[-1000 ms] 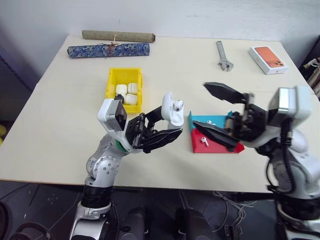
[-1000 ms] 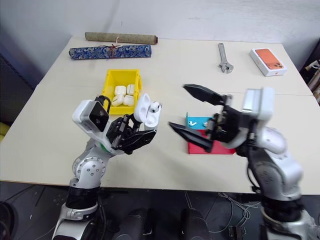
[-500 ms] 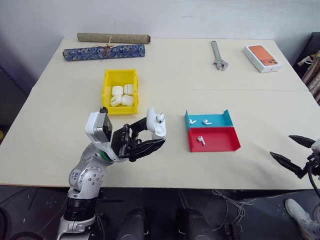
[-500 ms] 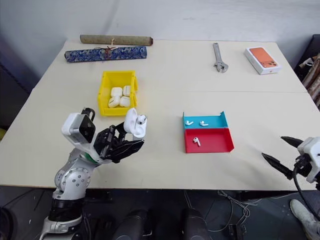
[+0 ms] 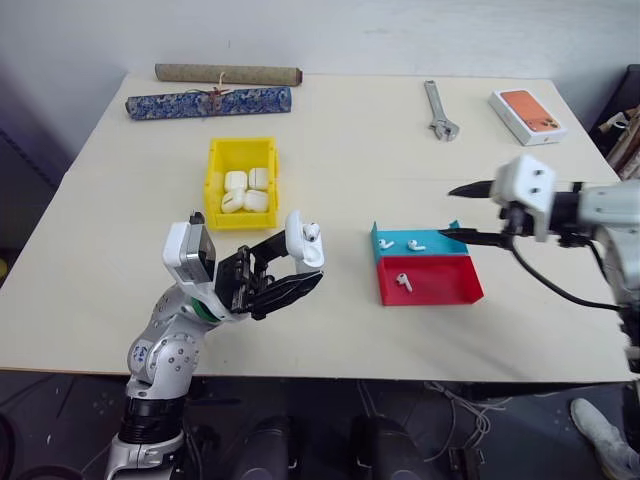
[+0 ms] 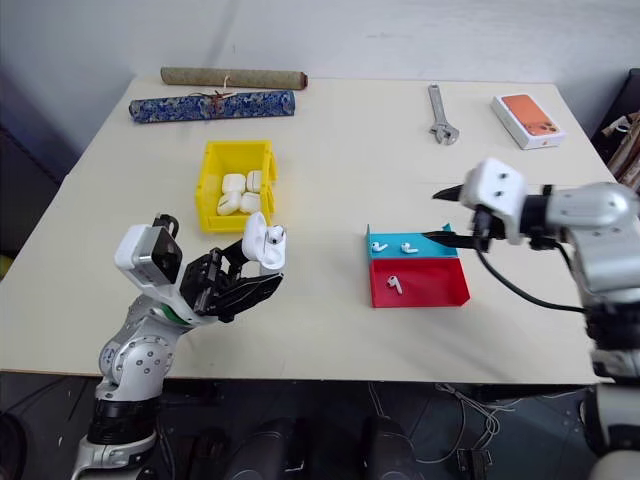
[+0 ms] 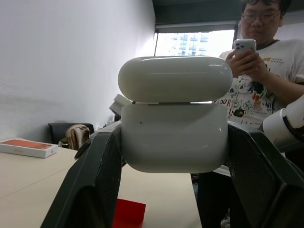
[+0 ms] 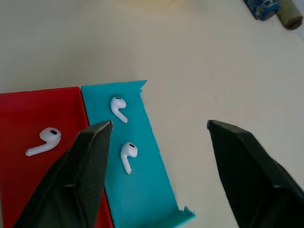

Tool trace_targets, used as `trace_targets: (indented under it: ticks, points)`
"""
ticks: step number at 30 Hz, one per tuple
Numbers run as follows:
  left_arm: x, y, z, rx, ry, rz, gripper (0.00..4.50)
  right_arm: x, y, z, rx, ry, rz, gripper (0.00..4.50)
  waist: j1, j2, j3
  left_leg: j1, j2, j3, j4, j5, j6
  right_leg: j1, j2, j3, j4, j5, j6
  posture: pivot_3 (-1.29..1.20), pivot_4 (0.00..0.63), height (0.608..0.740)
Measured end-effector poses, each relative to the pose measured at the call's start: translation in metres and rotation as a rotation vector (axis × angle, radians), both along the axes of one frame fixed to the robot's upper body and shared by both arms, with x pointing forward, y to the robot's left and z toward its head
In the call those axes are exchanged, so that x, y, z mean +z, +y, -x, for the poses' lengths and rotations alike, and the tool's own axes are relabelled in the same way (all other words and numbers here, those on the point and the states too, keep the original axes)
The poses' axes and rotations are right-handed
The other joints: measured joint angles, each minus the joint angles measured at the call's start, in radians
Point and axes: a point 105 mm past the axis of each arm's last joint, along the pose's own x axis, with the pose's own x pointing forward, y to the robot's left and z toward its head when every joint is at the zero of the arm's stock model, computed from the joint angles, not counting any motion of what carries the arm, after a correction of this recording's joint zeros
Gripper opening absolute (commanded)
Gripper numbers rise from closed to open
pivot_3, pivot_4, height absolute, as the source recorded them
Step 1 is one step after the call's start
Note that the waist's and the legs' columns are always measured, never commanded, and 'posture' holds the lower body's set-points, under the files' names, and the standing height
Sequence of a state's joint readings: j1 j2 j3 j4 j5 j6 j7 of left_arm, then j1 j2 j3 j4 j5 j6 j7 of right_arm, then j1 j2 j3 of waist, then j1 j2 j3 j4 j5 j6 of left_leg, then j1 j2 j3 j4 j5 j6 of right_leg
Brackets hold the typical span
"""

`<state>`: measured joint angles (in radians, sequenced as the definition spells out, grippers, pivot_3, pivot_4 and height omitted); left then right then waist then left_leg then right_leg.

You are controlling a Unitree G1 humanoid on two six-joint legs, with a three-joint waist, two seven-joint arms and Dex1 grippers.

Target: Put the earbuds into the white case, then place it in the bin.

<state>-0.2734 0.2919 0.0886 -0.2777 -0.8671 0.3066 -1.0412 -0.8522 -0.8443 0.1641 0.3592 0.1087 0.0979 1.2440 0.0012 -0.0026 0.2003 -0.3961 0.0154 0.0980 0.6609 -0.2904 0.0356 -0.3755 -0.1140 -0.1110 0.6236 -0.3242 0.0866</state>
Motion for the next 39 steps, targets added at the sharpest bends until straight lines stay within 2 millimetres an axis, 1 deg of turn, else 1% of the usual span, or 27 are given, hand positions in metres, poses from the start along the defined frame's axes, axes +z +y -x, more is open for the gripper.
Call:
trace_targets:
  ticks: [1, 3, 6, 12, 15, 20, 23, 39]
  points:
    - [0.0, 0.0, 0.0, 0.003, -0.001, 0.001, 2.8, -0.005, 0.004, -0.005, 0.009, 0.02, 0.038, 1.77, -0.001, 0.0, 0.0, 0.0, 0.0, -0.001, 0.0, 0.0, 0.0, 0.0, 0.0, -0.001, 0.0, 0.0, 0.0, 0.0, 0.15, 0.74]
    - [0.001, 0.001, -0.001, 0.008, -0.003, 0.001, 2.8, -0.015, 0.007, -0.012, 0.024, 0.057, 0.112, 1.77, -0.001, 0.0, 0.0, -0.001, 0.0, -0.002, 0.001, 0.0, 0.0, 0.0, 0.0, -0.003, 0.001, 0.0, 0.0, 0.0, 0.15, 0.74]
    - [0.001, 0.002, -0.002, 0.023, 0.0, 0.004, 2.8, -0.028, 0.01, -0.022, 0.031, 0.107, 0.164, 1.77, -0.004, 0.0, 0.0, -0.002, 0.0, -0.002, 0.002, 0.0, 0.0, 0.0, 0.0, -0.003, 0.003, 0.0, 0.0, 0.0, 0.15, 0.74]
    - [0.0, 0.002, 0.001, 0.049, 0.005, 0.009, 2.8, -0.04, 0.011, -0.032, 0.029, 0.161, 0.237, 1.77, -0.006, 0.0, 0.0, -0.002, 0.0, -0.003, 0.002, 0.0, 0.0, 0.0, 0.0, -0.003, 0.004, 0.0, 0.0, 0.0, 0.15, 0.74]
    - [-0.003, 0.002, 0.002, 0.058, 0.018, 0.009, 2.8, -0.045, 0.01, -0.034, 0.029, 0.179, 0.274, 1.77, -0.006, 0.0, 0.0, -0.002, 0.0, -0.003, 0.002, 0.0, 0.0, 0.0, 0.0, -0.003, 0.004, 0.0, 0.0, 0.0, 0.15, 0.74]
    - [0.0, 0.001, 0.004, 0.064, 0.005, 0.009, 2.8, -0.057, 0.012, -0.037, 0.036, 0.208, 0.315, 1.77, -0.006, 0.0, 0.0, -0.002, 0.0, -0.003, 0.002, 0.0, 0.0, 0.0, 0.0, -0.003, 0.004, 0.0, 0.0, 0.0, 0.15, 0.74]
    - [0.0, 0.001, 0.004, 0.068, 0.006, 0.008, 2.8, -0.06, 0.013, -0.038, 0.034, 0.211, 0.319, 1.77, -0.007, 0.0, 0.0, -0.002, 0.0, -0.003, 0.002, 0.0, 0.0, 0.0, 0.0, -0.003, 0.004, 0.0, 0.0, 0.0, 0.15, 0.74]
    - [0.001, 0.002, 0.003, 0.08, 0.007, 0.0, 2.8, -0.06, 0.008, -0.042, 0.013, 0.21, 0.338, 1.77, -0.008, 0.0, 0.0, -0.002, 0.0, -0.003, 0.002, 0.001, 0.0, 0.0, 0.0, -0.003, 0.004, 0.0, 0.0, 0.0, 0.15, 0.74]
